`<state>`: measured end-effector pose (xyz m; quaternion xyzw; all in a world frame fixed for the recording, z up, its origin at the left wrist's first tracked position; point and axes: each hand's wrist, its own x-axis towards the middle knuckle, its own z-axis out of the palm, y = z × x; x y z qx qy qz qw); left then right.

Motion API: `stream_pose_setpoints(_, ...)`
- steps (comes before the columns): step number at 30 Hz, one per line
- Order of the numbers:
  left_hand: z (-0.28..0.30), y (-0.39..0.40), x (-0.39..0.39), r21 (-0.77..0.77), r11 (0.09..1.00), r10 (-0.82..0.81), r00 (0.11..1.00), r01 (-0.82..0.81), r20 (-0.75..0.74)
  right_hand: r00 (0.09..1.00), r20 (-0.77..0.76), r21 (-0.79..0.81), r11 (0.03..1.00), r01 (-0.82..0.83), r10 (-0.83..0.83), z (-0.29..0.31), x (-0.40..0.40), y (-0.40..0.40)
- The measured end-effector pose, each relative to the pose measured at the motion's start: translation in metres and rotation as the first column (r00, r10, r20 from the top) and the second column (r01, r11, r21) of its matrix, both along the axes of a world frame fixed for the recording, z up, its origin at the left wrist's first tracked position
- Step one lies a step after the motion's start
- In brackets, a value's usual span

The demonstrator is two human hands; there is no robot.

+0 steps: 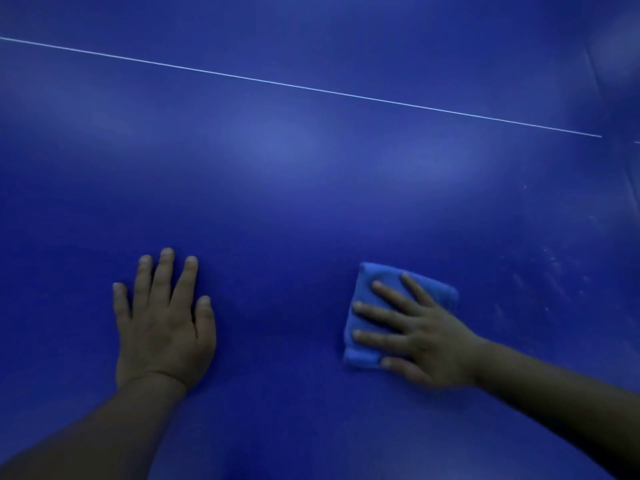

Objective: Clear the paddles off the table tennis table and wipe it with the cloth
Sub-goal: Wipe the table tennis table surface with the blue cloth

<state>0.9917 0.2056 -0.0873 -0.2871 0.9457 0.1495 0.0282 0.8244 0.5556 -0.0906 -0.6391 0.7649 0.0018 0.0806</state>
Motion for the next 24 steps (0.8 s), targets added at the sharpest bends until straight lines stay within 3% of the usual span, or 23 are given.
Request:
stream_pose_setpoints(1,0.0,-0.001,0.0,-0.001,1.0,0.003,1.0,-0.003,-0.001,0.998,-0.046,-0.016,0.999,0.033,-0.033,0.0,-0.021,0.004)
stream_pose_setpoints(2,0.0,-0.001,0.0,-0.001,1.0,0.004,1.0,-0.004,-0.001,0.976,-0.091,-0.048,0.98,0.195,-0.199,0.001,-0.046,0.005)
stream_pose_setpoints(3,-0.001,-0.001,0.0,-0.002,1.0,0.002,1.0,-0.002,-0.002,0.881,-0.092,-0.081,0.885,0.459,-0.465,0.003,-0.072,0.004)
stream_pose_setpoints(5,-0.001,-0.001,0.0,-0.008,1.0,-0.003,1.0,0.003,-0.009,0.46,0.0,-0.072,0.458,0.886,-0.888,0.01,-0.116,0.002)
stream_pose_setpoints(6,-0.001,0.0,0.001,-0.009,1.0,-0.001,1.0,0.001,-0.013,0.269,0.043,-0.055,0.266,0.962,-0.962,0.014,-0.12,-0.003)
stream_pose_setpoints(7,-0.001,0.0,0.001,-0.005,1.0,0.003,1.0,-0.003,-0.015,0.195,0.051,-0.052,0.192,0.98,-0.979,0.013,-0.109,-0.011)
stream_pose_setpoints(8,-0.001,-0.001,0.001,-0.001,1.0,0.005,1.0,-0.005,-0.015,0.237,0.024,-0.073,0.235,0.969,-0.971,0.009,-0.088,-0.02)
stream_pose_setpoints(10,-0.001,-0.001,0.0,0.003,1.0,0.001,1.0,-0.001,-0.01,0.538,-0.009,-0.143,0.533,0.834,-0.843,0.0,-0.018,-0.037)
stream_pose_setpoints(12,-0.001,-0.002,0.0,-0.003,1.0,0.003,1.0,-0.003,-0.01,0.874,-0.003,-0.144,0.865,0.481,-0.486,-0.009,0.067,-0.038)
stream_pose_setpoints(14,-0.001,-0.002,0.001,-0.007,1.0,-0.009,1.0,0.009,-0.016,0.989,0.006,-0.084,0.985,0.149,-0.149,-0.005,0.093,-0.027)
stream_pose_setpoints(15,-0.001,-0.002,0.001,-0.008,1.0,-0.016,1.0,0.016,-0.02,0.996,0.008,-0.069,0.993,0.092,-0.092,-0.002,0.079,-0.023)
stream_pose_setpoints(16,-0.002,-0.003,0.001,-0.009,1.0,-0.02,0.999,0.02,-0.027,0.988,-0.034,-0.086,0.986,0.145,-0.149,-0.001,0.058,-0.024)
stream_pose_setpoints(17,-0.003,-0.004,0.001,-0.008,1.0,-0.025,0.999,0.025,-0.036,0.942,-0.056,-0.115,0.94,0.322,-0.33,0.001,0.034,-0.028)
stream_pose_setpoints(18,-0.003,-0.005,0.002,-0.003,1.0,-0.03,0.998,0.03,-0.048,0.818,-0.034,-0.116,0.815,0.568,-0.574,0.005,0.007,-0.033)
stream_pose_setpoints(19,-0.004,-0.006,0.003,0.004,0.999,-0.032,0.997,0.032,-0.064,0.624,0.0,-0.095,0.621,0.778,-0.781,0.01,-0.017,-0.038)
stream_pose_setpoints(20,-0.005,-0.006,0.003,0.017,0.999,-0.029,0.996,0.031,-0.087,0.431,0.044,-0.062,0.428,0.902,-0.901,0.014,-0.034,-0.047)
stream_pose_setpoints(21,-0.005,-0.007,0.004,0.039,0.999,-0.021,0.993,0.026,-0.118,0.304,0.064,-0.039,0.302,0.953,-0.951,0.016,-0.036,-0.059)
stream_pose_setpoints(22,-0.004,-0.007,0.005,0.07,0.997,-0.011,0.988,0.022,-0.156,0.298,0.042,-0.03,0.297,0.954,-0.954,0.015,-0.025,-0.074)
stream_pose_setpoints(23,-0.003,-0.007,0.005,0.106,0.994,0.0,0.98,0.022,-0.197,0.404,0.01,-0.057,0.403,0.914,-0.915,0.009,-0.004,-0.091)
stream_pose_setpoints(24,-0.001,-0.007,0.007,0.144,0.989,0.012,0.971,0.023,-0.237,0.58,0.013,-0.103,0.576,0.811,-0.815,0.005,0.028,-0.108)
